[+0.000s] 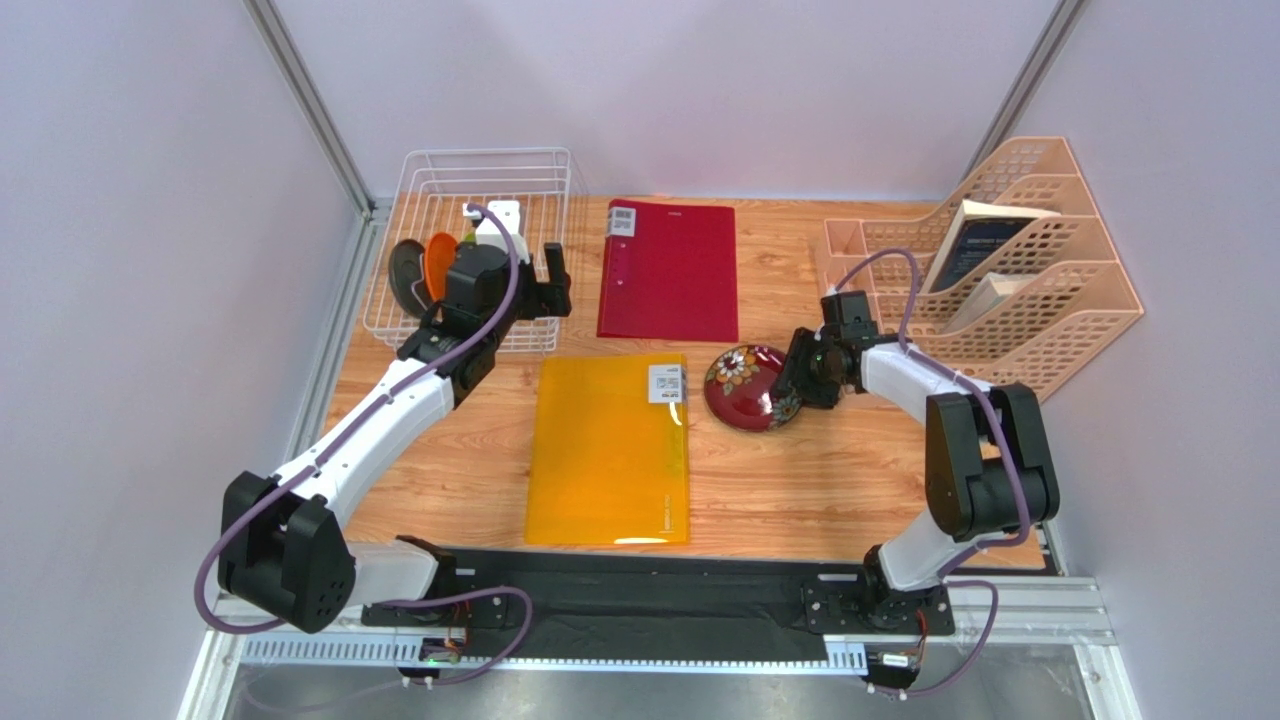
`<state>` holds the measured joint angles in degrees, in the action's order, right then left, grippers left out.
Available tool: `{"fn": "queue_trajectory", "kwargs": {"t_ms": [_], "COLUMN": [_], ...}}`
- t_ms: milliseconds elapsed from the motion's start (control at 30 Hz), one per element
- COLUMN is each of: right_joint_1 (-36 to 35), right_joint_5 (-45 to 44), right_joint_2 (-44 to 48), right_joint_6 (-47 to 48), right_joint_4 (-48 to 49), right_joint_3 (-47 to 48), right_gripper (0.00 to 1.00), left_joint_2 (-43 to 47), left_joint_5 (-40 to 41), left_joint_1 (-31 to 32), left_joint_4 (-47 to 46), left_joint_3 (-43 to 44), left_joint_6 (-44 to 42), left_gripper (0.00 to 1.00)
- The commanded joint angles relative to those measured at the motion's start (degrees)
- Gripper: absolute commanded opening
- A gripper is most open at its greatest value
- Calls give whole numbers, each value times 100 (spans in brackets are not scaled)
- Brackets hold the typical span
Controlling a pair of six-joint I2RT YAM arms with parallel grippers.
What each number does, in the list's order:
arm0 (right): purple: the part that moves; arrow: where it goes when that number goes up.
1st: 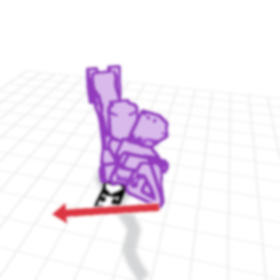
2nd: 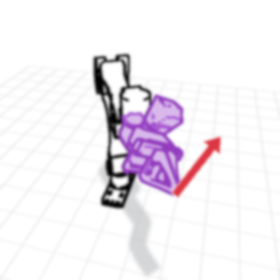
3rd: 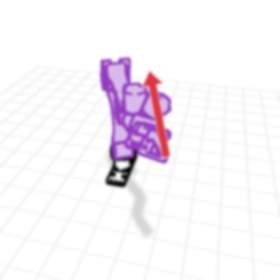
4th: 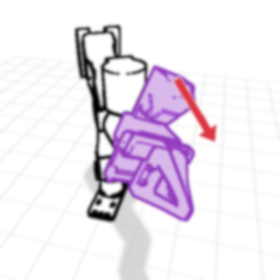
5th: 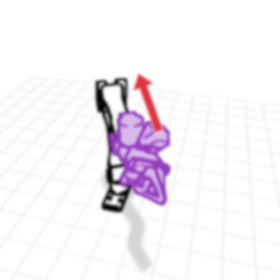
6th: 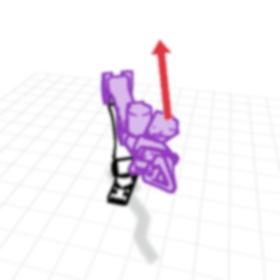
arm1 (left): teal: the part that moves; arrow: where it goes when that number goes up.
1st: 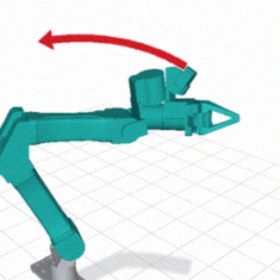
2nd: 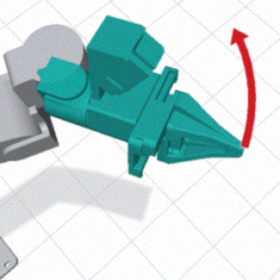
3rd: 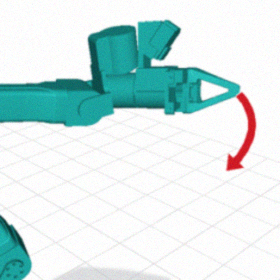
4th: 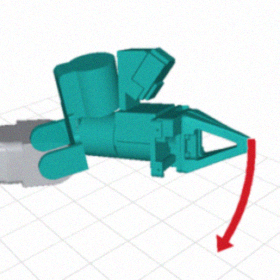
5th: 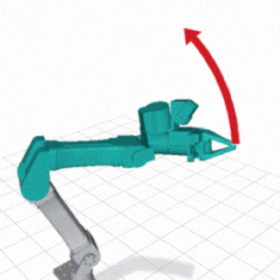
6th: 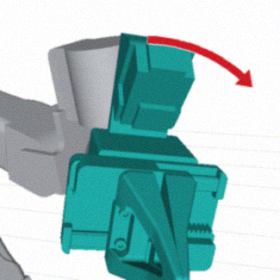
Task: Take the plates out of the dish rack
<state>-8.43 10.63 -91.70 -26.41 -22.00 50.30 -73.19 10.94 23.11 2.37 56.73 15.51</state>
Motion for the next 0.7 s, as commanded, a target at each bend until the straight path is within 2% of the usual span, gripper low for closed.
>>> {"fn": "queue_trajectory", "kwargs": {"t_ms": [0,233,333,533,667], "right_joint_1": [-150,-291,-475,-1134,-1293], "right_joint_5": [-1055,-1862,-2083,-2355,-2329], "right_joint_2": [-50,126,424,1057,1277], "right_joint_6": [295,391,470,664,760], "right_joint_4": [-577,-770,-788,-841,-780], "right_joint_3": [49,199,304,761,1016], "right_gripper": [53,55,56,57,57], "left_joint_2": [-90,-134,-178,-573,-828], "left_joint_5": [-22,171,584,1900,2097], "left_joint_1": [-9,-9,-17,-166,-569], "left_joint_4": [202,246,246,141,18], "left_joint_3": [277,286,330,479,479], "left_joint_6": [-206,-285,-408,-768,-734], "left_gripper": [100,100,100,100,100]}}
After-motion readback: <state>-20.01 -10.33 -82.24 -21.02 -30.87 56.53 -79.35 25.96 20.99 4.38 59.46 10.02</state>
